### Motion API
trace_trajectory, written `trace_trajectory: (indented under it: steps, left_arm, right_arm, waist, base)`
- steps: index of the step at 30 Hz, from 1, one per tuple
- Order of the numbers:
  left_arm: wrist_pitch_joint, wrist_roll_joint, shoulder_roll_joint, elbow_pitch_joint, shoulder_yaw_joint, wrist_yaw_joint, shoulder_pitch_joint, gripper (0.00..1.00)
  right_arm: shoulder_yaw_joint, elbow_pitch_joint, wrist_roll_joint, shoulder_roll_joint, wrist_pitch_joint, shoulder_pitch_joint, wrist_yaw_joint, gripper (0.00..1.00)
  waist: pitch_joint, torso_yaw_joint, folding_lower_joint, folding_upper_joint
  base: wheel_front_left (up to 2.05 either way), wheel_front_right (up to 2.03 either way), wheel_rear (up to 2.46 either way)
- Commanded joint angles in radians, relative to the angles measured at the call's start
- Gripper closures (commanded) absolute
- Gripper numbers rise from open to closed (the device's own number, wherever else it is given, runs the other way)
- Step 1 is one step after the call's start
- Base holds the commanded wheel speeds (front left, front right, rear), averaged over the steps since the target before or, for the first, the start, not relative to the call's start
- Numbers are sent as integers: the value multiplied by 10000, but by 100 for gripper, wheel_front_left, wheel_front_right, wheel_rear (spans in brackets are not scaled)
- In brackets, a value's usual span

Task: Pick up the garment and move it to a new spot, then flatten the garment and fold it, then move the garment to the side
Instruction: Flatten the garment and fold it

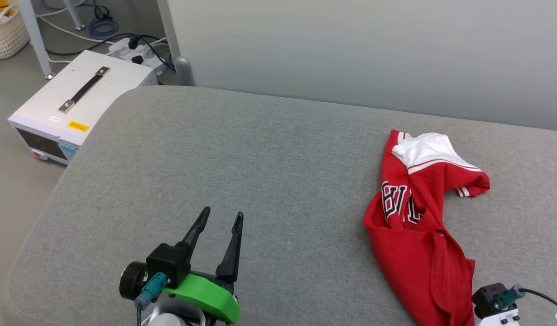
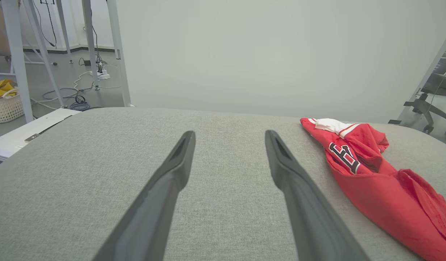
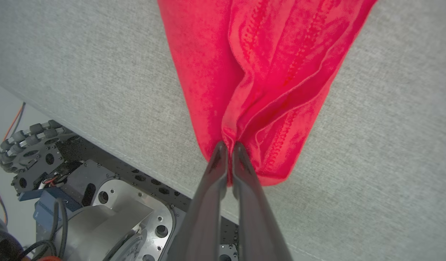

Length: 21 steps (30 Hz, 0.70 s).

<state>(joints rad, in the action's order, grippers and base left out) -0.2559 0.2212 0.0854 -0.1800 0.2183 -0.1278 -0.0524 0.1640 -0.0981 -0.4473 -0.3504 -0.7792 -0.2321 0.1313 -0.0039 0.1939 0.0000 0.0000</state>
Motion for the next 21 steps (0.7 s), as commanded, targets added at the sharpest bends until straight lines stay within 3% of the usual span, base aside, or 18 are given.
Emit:
trace_trajectory:
  steps: [1,6,7,8,14,21]
  left_arm:
    - [-59,44,-16,-24,21,-28,-15,0]
    - [-59,61,-18,-104,141,-28,-114,0]
    - [-59,65,-21,-110,154,-28,-139,0]
    - [-59,68,-23,-113,166,-28,-158,0]
    - [-59,85,-40,-135,254,-28,-262,0]
    - [-59,124,-55,-16,301,-29,-480,0]
  right_arm:
    - [-164,-48,251,74,-37,-70,-6,100]
    - [-550,-2,648,402,136,-16,-6,100]
    - [-653,-58,739,455,291,94,-6,65]
    - [-698,-96,798,469,367,180,-6,0]
    - [-857,-992,501,437,243,911,-6,0]
    - [-1421,-2202,539,176,-979,2495,-6,0]
  waist:
    - [62,-172,0,0]
    - [178,-322,0,0]
    - [204,-337,0,0]
    - [226,-345,0,0]
    - [388,-292,0,0]
    - [899,-35,0,0]
  base:
    - [0,0,0]
    - [0,0,0]
    - [0,0,0]
    - [0,0,0]
    - [0,0,0]
    - [0,0,0]
